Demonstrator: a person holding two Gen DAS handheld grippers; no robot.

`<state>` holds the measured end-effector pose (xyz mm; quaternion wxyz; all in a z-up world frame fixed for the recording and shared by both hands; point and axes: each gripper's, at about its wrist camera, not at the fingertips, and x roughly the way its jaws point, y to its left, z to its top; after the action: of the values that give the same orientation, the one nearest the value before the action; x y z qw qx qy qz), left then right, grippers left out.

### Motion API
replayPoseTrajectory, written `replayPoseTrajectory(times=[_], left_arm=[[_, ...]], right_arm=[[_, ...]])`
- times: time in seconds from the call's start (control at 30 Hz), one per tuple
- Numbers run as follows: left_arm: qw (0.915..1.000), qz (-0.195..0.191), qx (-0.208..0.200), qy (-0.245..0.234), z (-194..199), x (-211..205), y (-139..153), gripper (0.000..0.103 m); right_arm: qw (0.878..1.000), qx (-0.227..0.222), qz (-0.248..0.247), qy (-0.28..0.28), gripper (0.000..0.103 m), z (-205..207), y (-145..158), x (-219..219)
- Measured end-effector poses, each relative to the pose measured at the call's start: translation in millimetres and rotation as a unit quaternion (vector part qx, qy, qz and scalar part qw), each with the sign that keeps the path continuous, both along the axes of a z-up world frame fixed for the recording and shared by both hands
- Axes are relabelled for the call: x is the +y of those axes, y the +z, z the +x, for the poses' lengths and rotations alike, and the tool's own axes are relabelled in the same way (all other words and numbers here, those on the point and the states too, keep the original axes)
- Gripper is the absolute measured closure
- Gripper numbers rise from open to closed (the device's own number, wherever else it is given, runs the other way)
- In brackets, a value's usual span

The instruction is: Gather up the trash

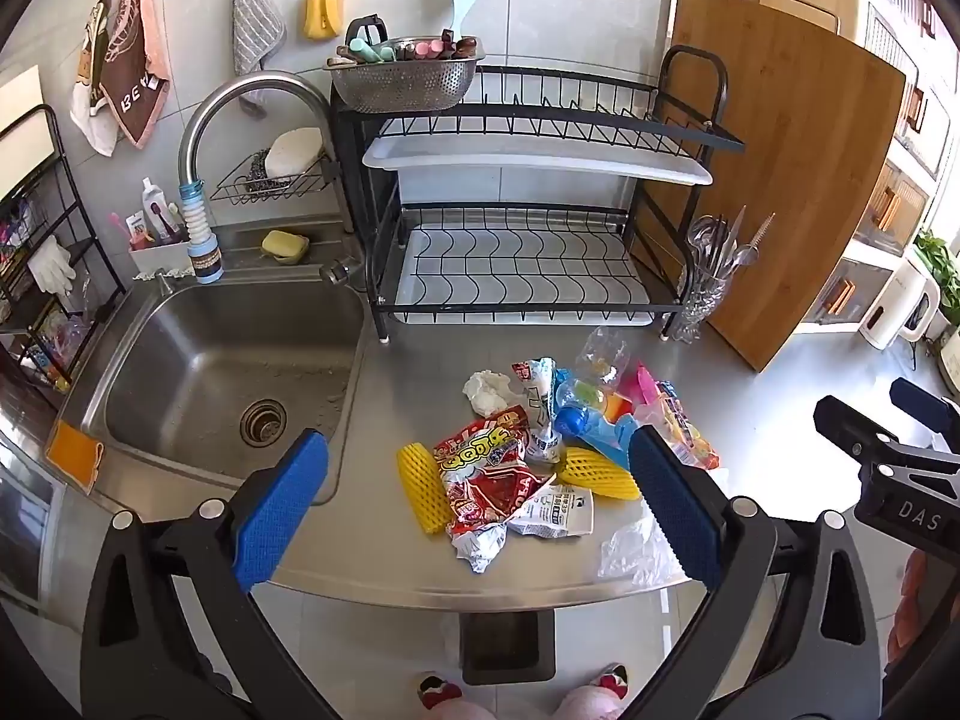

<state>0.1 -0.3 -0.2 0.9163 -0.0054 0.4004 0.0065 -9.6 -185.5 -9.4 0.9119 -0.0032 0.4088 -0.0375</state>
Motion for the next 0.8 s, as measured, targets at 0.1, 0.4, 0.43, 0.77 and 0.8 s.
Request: replayPoseTrajectory(times=[0.1, 0.4, 0.43, 0.77, 0.8], left_arm=[[1.0, -0.001, 0.001, 0.001, 0.1, 0.0, 0.3, 0.008], [1.0, 0.001, 0.001, 0.005, 2.6, 3.1, 0.3, 0.008], [1.0, 0.0, 0.001, 0.005, 3.0, 3.4, 0.2, 0.008], [1.0, 0.002, -0.002, 0.0, -3.8, 1.3, 0.6, 0.008], [1.0, 0.002, -0.002, 0.0, -4.5, 1.4, 0.6, 0.008]], right_arm=[[1.0, 0.0, 0.0, 0.0, 0.003, 0.0, 0.6, 0.4], [1.0, 0.001, -0.002, 0.003, 0.003, 3.0, -2.4, 4.1], [1.0, 0.001, -0.003, 0.004, 0.003, 3.6, -2.4, 4.8], [1.0, -0.003, -0.001, 0.001, 0.003, 1.1, 4.0, 4.9], [1.0, -0.004, -0.001, 0.001, 0.003, 0.8, 4.0, 5.2]])
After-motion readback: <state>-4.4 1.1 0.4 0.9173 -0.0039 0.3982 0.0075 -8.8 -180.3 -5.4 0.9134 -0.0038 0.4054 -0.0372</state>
